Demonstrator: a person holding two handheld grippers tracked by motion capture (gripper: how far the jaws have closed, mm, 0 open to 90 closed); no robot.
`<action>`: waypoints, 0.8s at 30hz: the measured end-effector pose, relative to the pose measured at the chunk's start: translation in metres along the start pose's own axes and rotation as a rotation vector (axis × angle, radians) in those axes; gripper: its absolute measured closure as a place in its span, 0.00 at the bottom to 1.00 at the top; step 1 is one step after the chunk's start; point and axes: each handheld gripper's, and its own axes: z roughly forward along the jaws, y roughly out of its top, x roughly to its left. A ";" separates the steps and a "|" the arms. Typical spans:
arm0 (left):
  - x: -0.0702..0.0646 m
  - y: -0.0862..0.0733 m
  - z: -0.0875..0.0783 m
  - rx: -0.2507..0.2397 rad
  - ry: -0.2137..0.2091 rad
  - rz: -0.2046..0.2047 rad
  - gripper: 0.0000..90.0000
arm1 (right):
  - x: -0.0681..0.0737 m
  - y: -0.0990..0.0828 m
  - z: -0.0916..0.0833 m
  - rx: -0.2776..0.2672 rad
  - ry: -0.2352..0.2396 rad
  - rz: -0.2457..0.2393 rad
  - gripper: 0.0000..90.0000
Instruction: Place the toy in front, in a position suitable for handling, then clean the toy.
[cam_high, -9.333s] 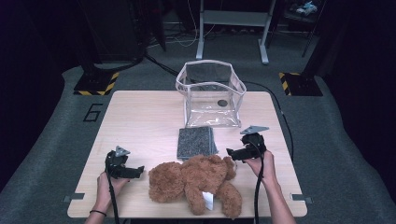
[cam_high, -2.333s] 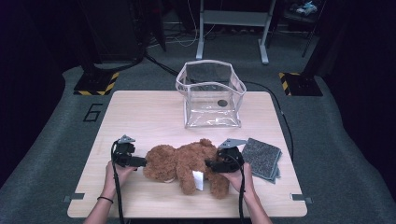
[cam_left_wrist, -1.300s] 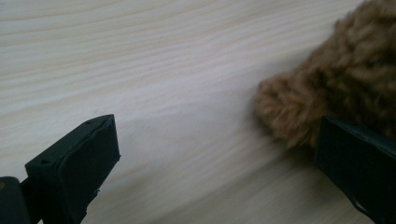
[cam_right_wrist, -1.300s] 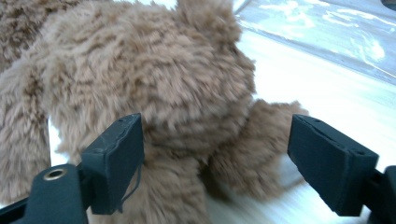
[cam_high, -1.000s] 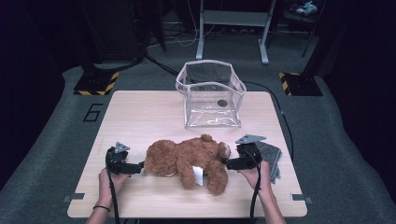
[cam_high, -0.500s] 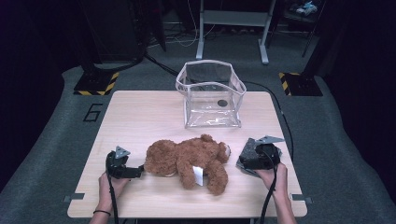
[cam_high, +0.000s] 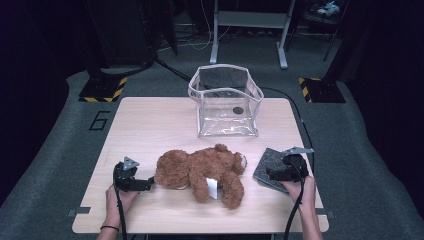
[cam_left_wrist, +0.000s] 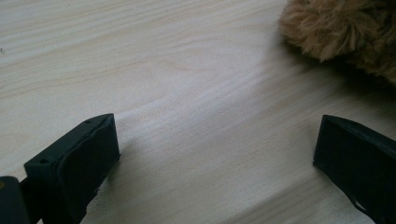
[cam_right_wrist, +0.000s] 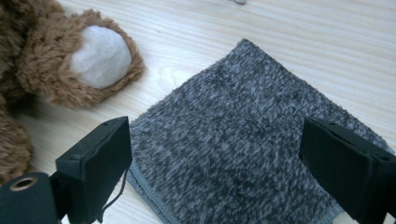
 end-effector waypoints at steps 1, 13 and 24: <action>0.000 0.000 0.000 -0.001 0.000 -0.001 0.00 | -0.001 -0.001 0.000 -0.001 0.003 0.000 0.10; 0.000 0.000 0.000 0.001 0.004 -0.001 0.00 | -0.007 0.002 0.002 0.041 -0.002 -0.015 0.02; 0.000 0.000 0.000 0.001 0.004 -0.001 0.00 | -0.006 0.002 0.033 0.181 -0.028 -0.020 0.02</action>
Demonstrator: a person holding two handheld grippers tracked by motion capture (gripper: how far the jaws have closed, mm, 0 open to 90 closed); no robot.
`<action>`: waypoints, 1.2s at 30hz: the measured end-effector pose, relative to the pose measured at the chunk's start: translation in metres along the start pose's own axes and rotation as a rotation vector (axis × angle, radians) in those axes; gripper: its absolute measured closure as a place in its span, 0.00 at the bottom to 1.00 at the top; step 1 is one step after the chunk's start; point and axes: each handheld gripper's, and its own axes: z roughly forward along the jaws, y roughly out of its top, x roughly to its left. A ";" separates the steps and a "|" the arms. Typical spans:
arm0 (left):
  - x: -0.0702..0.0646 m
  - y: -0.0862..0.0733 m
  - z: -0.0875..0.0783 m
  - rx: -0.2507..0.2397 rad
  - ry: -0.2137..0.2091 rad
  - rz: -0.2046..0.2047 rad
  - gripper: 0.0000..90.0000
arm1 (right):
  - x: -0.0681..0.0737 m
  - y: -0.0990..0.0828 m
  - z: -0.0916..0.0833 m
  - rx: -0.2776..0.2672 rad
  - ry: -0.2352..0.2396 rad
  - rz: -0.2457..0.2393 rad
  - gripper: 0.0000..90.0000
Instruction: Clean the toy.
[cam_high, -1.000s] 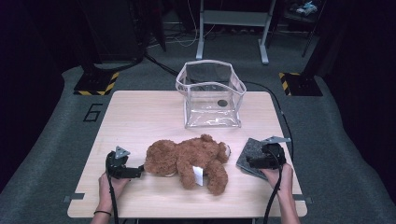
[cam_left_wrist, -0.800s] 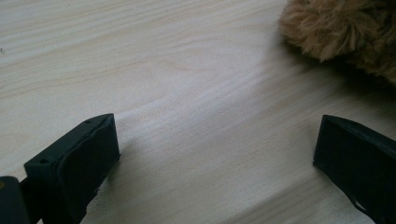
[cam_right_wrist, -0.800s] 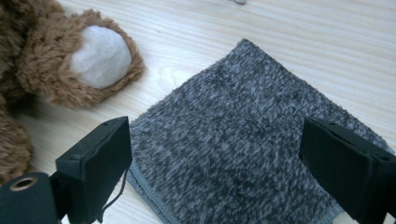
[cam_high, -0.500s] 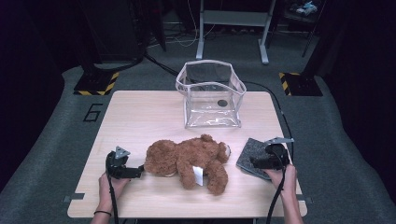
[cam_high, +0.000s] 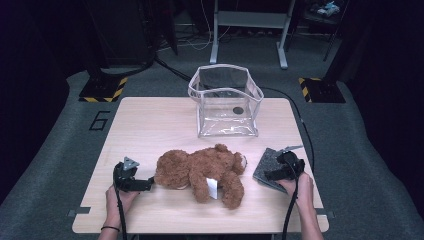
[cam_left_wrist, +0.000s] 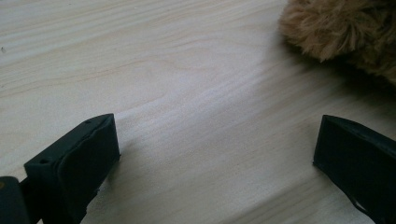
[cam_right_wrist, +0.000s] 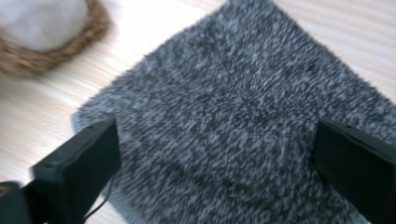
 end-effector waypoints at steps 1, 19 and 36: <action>0.000 0.000 0.000 0.006 -0.001 0.007 0.00 | 0.000 0.000 0.003 0.008 -0.005 -0.002 0.05; -0.001 -0.001 -0.001 0.001 0.002 0.007 0.00 | -0.003 -0.002 0.013 0.025 -0.016 0.019 0.42; -0.018 -0.008 -0.023 -0.009 -0.113 0.049 0.02 | -0.002 -0.006 0.006 -0.039 -0.033 0.058 0.89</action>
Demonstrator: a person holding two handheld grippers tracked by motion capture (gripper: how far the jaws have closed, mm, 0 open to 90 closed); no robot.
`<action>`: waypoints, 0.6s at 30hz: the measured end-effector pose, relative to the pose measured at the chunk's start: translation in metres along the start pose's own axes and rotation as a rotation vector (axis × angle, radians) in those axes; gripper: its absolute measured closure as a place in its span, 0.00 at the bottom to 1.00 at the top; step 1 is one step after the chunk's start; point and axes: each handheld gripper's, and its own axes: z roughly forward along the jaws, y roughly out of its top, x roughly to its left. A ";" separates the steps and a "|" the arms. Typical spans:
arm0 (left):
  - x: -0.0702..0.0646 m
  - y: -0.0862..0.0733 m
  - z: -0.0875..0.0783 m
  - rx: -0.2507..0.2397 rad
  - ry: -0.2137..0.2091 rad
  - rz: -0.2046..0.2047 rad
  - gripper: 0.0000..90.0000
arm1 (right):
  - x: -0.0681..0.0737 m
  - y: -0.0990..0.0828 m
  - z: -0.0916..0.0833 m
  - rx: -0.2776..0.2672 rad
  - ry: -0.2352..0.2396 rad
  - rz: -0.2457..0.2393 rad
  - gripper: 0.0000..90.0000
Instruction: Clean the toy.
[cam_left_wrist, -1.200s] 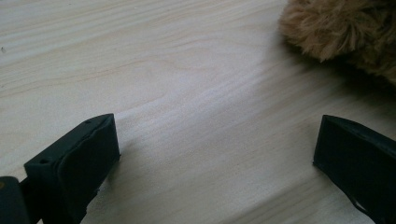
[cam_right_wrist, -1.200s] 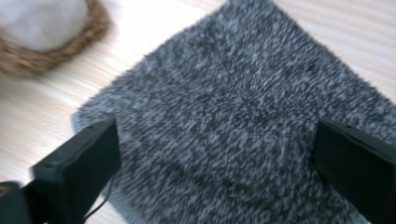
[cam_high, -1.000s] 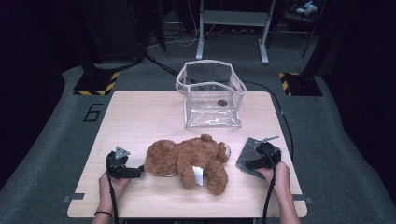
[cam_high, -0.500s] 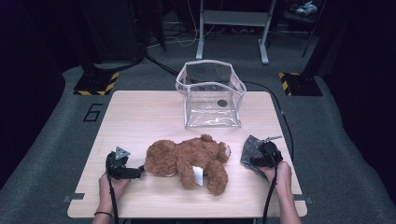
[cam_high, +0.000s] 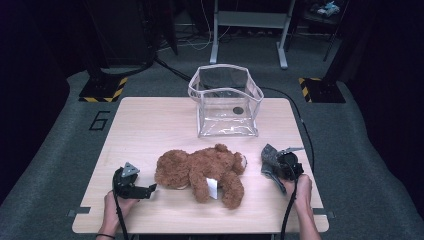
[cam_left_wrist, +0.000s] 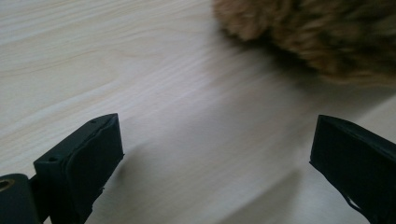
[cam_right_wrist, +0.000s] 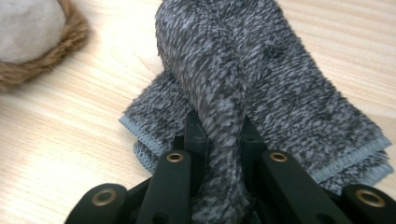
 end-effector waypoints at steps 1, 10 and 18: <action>-0.003 0.001 -0.004 -0.004 -0.012 0.004 0.02 | 0.001 0.000 -0.001 -0.008 0.000 0.005 0.89; -0.031 0.015 -0.041 -0.120 -0.109 0.008 0.12 | 0.008 0.006 -0.020 -0.054 0.004 -0.035 0.89; -0.052 0.032 -0.046 -0.155 -0.092 0.063 0.29 | 0.017 0.015 -0.033 -0.077 0.010 -0.064 0.88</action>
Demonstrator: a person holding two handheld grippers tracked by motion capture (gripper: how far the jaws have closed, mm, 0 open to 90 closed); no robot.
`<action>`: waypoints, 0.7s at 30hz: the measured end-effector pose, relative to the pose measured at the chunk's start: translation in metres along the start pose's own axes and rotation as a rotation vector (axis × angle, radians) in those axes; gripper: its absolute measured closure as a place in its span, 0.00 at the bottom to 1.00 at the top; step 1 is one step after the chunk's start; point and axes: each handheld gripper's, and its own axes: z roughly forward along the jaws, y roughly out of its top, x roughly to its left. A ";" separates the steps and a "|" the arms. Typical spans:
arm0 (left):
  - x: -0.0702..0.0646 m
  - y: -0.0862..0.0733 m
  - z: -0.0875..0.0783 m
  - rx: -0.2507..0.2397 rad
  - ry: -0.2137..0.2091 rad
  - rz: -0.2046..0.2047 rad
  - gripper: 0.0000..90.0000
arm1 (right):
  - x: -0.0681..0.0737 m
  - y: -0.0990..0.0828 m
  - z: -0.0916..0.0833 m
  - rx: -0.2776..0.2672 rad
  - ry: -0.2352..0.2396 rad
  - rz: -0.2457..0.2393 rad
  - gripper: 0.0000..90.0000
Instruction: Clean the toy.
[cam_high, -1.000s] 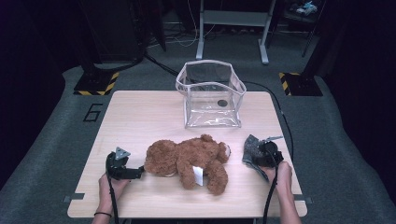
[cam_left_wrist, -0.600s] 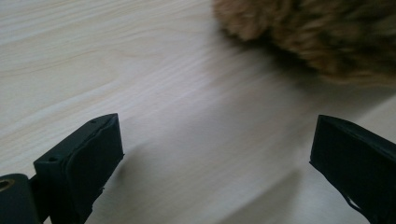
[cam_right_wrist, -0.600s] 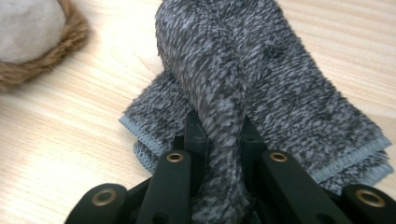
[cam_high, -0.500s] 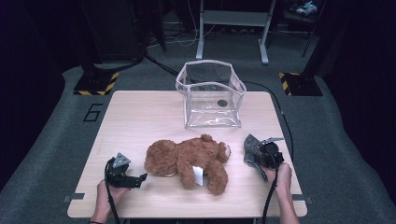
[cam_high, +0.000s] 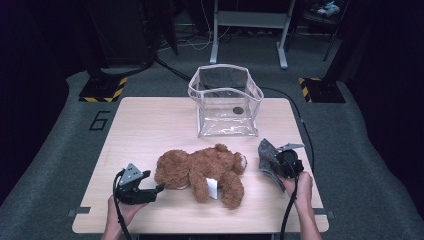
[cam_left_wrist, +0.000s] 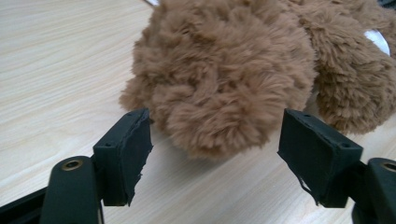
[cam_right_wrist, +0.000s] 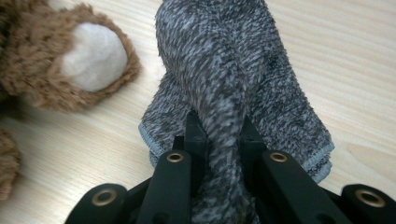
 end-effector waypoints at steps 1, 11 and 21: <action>-0.002 0.000 0.002 0.000 0.002 0.007 0.30 | 0.001 0.001 -0.001 -0.001 0.003 0.004 0.88; -0.014 -0.003 0.010 0.009 0.071 0.131 0.80 | 0.007 0.006 -0.006 -0.009 0.018 -0.026 0.88; -0.003 -0.007 0.011 0.029 -0.040 0.081 0.96 | 0.018 0.021 -0.025 -0.054 0.094 -0.046 0.89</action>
